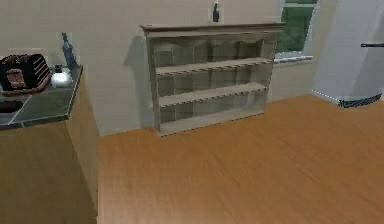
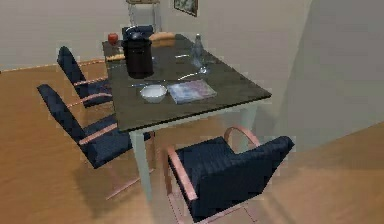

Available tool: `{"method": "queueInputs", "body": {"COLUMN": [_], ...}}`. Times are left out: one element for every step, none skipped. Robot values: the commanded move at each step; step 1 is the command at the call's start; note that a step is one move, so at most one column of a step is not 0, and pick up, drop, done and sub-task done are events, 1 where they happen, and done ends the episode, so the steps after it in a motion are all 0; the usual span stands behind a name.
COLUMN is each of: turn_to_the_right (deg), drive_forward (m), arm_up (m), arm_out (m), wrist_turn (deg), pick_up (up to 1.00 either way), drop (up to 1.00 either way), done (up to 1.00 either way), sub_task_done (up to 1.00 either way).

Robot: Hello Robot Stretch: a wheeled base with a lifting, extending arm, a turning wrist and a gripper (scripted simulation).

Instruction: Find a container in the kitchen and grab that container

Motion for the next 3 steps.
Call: {"method": "queueInputs", "body": {"turn_to_the_right": [45.0,18.0,0.0], "drive_forward": [0.00,0.00,0.40], "arm_up": [0.00,0.00,0.00], "arm_out": [0.00,0.00,0.00], "wrist_turn": [0.0,0.0,0.0], "pick_up": [0.00,0.00,0.00], "drop": [0.00,0.00,0.00], "done": [0.00,0.00,0.00], "sub_task_done": [0.00,0.00,0.00]}}
